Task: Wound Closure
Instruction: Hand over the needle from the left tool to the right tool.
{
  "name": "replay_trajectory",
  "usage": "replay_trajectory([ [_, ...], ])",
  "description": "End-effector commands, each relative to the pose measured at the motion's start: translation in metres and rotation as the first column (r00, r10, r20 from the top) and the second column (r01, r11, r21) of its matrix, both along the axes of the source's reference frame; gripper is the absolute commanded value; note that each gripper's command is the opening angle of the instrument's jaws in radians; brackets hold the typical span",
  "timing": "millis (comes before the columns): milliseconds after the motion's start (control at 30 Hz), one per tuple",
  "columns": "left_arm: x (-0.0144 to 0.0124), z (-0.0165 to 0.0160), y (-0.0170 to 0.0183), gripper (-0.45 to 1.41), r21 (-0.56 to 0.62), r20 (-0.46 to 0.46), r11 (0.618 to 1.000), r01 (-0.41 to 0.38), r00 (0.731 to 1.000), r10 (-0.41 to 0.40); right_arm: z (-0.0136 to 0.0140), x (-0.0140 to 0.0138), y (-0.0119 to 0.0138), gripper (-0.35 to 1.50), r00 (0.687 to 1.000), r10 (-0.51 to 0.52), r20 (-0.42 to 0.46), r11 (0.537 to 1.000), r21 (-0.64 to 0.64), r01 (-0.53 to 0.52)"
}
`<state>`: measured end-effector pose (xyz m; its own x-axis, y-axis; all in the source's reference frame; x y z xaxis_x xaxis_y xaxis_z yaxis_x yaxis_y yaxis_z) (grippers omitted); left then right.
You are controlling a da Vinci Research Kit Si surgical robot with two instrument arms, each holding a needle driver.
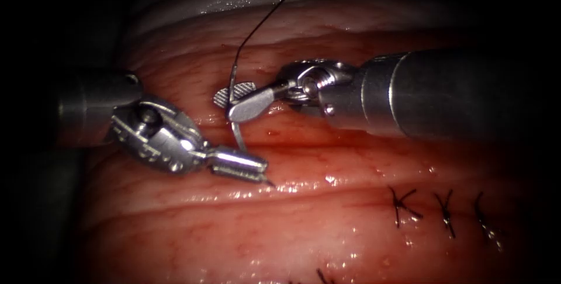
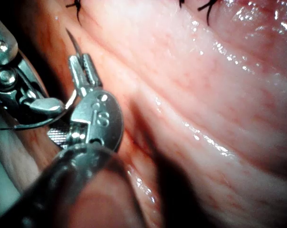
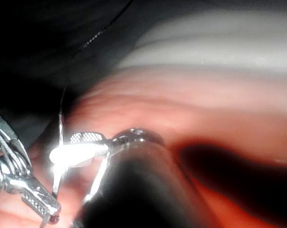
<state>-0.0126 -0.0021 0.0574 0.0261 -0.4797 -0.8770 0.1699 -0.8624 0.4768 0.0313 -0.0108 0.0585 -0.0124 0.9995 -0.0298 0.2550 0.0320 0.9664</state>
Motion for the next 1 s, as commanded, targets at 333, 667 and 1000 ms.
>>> replay_trajectory([
  [333, -0.0005, 0.0008, 0.0003, -0.45, -0.001, 0.002, 1.0, -0.001, 1.0, 0.001, -0.0001, 0.0009, -0.0001, 1.18, 1.0, -0.01, -0.007, 1.0, 0.015, 0.01],
  [667, -0.0004, 0.001, 0.0001, -0.45, -0.003, 0.001, 1.0, -0.002, 1.0, 0.002, -0.0005, 0.0, 0.0003, 1.21, 1.0, -0.016, -0.012, 1.0, 0.022, 0.016],
  [1000, -0.0004, 0.0009, 0.0, -0.45, -0.004, 0.001, 1.0, -0.002, 1.0, 0.002, -0.0007, 0.0005, 0.0, 1.21, 1.0, -0.017, -0.015, 1.0, 0.02, 0.017],
])
